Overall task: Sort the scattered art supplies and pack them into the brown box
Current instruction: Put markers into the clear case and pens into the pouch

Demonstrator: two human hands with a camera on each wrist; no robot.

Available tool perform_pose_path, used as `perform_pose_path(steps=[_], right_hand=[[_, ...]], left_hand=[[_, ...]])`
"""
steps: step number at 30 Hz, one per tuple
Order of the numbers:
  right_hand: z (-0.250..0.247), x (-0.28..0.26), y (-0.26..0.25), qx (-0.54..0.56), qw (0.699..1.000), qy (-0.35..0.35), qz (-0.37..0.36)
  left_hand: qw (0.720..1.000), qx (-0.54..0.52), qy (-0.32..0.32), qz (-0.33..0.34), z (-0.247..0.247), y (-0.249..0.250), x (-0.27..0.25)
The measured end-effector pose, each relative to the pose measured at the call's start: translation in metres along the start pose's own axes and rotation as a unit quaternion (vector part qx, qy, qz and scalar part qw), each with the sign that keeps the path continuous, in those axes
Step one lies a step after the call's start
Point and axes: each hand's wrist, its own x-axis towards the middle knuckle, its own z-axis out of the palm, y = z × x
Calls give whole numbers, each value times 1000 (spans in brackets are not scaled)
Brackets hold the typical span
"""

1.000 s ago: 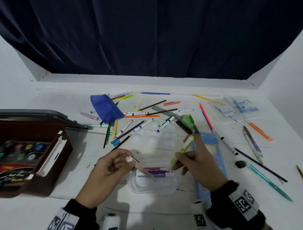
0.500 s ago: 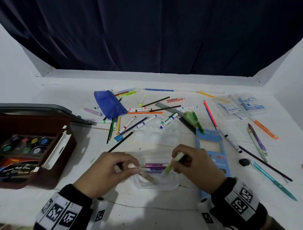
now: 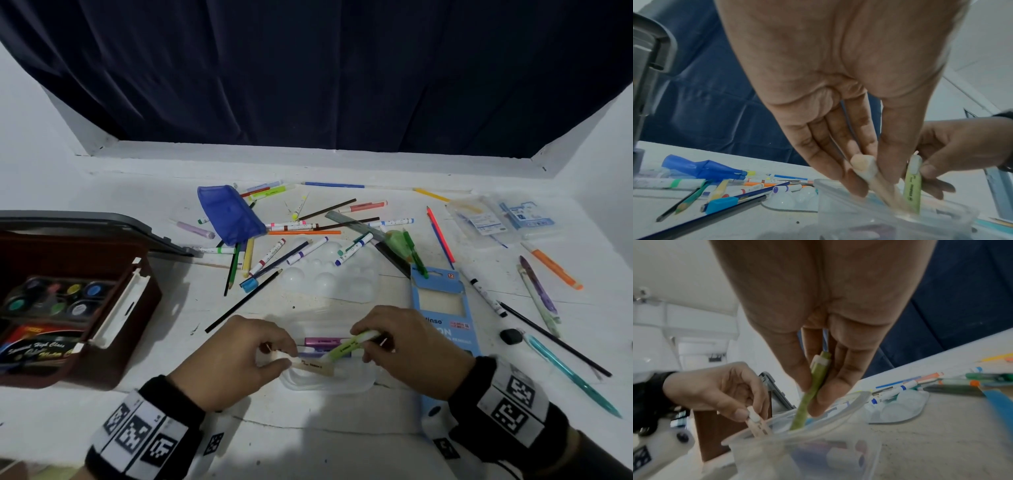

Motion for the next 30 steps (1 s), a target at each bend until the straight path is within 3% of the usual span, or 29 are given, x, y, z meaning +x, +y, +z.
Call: perform_pose_path(steps=[5,14,23,30], right_hand=[[-2,2,-9,-86,995,-29,-45],[11,21,-10,-203,971,-125,-20],[22,21,-18,-246,964,-97,1],[24,26,-19,-225,970,-94,10]], left_hand=[[997,64,-33,19,5,3,11],[985,150,-81,20,24,12,30],[984,165,-61,21,25,6,37],[978,181,-94,34,16,4,40]])
